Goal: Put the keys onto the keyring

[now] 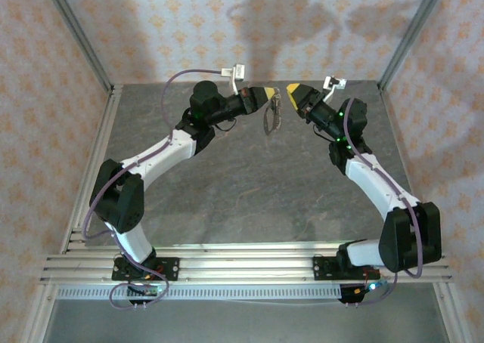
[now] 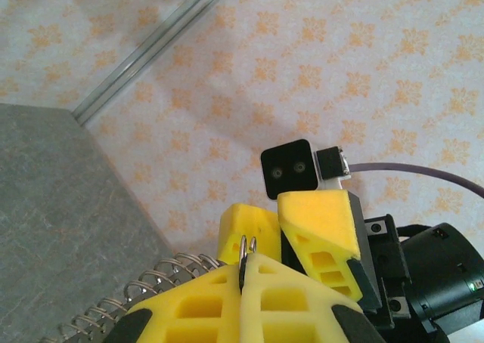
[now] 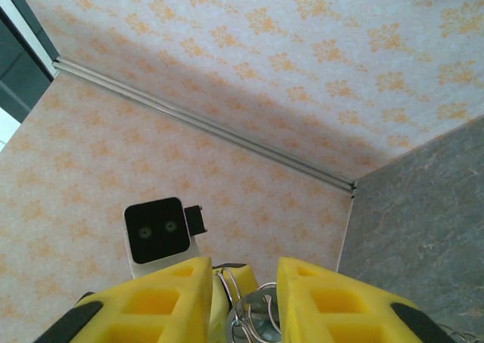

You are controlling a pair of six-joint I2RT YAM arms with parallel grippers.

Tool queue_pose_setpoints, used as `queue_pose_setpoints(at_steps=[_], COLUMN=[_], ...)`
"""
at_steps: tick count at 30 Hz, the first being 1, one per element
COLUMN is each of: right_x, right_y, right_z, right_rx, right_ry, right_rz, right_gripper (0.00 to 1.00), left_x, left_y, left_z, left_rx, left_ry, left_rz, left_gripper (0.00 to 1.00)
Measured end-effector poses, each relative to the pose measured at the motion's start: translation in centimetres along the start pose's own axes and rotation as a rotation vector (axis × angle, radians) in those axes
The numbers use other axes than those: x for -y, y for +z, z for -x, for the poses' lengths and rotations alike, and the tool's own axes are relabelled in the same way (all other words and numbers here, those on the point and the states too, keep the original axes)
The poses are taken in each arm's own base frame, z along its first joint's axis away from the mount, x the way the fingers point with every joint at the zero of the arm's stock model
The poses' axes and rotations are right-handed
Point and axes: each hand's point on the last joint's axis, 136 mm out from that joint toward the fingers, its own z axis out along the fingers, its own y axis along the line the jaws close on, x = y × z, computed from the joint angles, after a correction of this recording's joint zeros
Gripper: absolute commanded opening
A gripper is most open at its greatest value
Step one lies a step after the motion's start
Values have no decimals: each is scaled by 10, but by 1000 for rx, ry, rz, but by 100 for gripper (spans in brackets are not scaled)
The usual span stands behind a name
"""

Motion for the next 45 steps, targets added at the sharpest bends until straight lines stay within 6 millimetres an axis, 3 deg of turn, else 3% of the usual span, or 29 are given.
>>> queue_pose_setpoints(at_steps=[13,30,45], right_x=[6,-4,-1], right_y=[16,28,27], right_z=[-12,-14,-17], right_rx=[-17,-28,-35], right_ry=[27,23,27], right_rz=[9,46,46], right_gripper=[26,17,23], left_x=[0,-1,-2], left_y=[0,0,0], left_z=[2,3,4], left_rx=[9,19,22], left_ry=[-2,-2,-3], left_rz=[5,12,15], left_gripper=[0,0,0])
